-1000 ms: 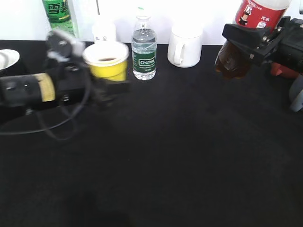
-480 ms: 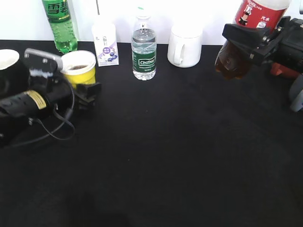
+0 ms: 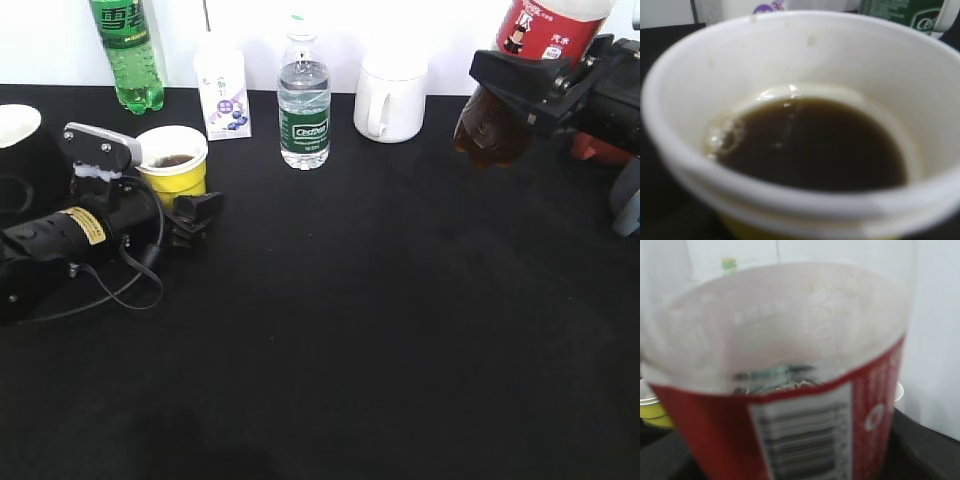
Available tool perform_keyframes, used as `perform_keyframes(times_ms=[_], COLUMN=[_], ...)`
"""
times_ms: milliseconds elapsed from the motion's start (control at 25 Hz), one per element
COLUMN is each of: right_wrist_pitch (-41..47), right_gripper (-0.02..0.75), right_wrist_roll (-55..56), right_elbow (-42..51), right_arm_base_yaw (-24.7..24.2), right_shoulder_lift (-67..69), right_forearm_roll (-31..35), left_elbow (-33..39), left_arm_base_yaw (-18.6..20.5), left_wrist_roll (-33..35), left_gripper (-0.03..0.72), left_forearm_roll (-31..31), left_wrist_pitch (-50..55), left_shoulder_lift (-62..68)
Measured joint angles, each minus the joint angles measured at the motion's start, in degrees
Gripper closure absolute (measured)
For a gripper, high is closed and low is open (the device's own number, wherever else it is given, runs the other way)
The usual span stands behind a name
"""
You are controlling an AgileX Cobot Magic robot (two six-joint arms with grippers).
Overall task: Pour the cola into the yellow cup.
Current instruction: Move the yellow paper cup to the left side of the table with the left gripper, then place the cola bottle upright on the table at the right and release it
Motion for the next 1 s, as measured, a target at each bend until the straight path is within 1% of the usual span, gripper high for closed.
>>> perform_keyframes(times_ms=[80,160,240,400,520,680,720,800,880,1000], right_wrist_pitch=[0.68,3.01,3.28,3.68,3.84,5.52,5.71,6.01,8.98,11.07], right_gripper=[0.237,0.237,0.237,0.237,0.237,0.237,0.225,0.161,0.118,0.111], right_wrist_roll=[0.00,0.00,-1.92,-5.68,-6.10,-6.18,-6.23,-6.28,-6.16,-5.40], right_elbow=[0.00,0.00,0.00,-0.35,-3.26,-4.11,-4.16,-4.23,-4.33,-4.26], right_arm_base_yaw=[0.00,0.00,0.00,0.00,0.00,0.00,0.00,0.00,0.00,0.00], right_shoulder_lift=[0.00,0.00,0.34,7.91,12.79,14.76,14.76,14.76,14.76,14.70], right_forearm_roll=[0.15,1.84,3.73,5.77,6.58,6.99,7.06,6.51,6.24,6.01], left_elbow=[0.90,3.37,5.75,10.82,14.28,15.12,15.12,15.17,15.17,15.17], left_arm_base_yaw=[0.00,0.00,0.00,0.00,0.00,0.00,0.00,0.00,0.00,0.00], left_wrist_roll=[0.06,0.10,0.17,0.07,0.07,0.02,0.02,0.02,0.02,0.02], left_gripper=[0.102,0.096,0.095,0.095,0.098,0.098,0.098,0.098,0.098,0.098], left_forearm_roll=[-0.03,-0.60,-0.89,-1.00,-0.79,1.39,1.86,2.39,3.79,4.49], left_wrist_pitch=[1.71,1.25,0.91,3.56,4.38,5.05,5.05,5.41,7.29,13.57], left_shoulder_lift=[-1.25,-2.53,-4.00,-9.22,-14.70,-21.25,-22.75,-24.93,-27.46,-32.08])
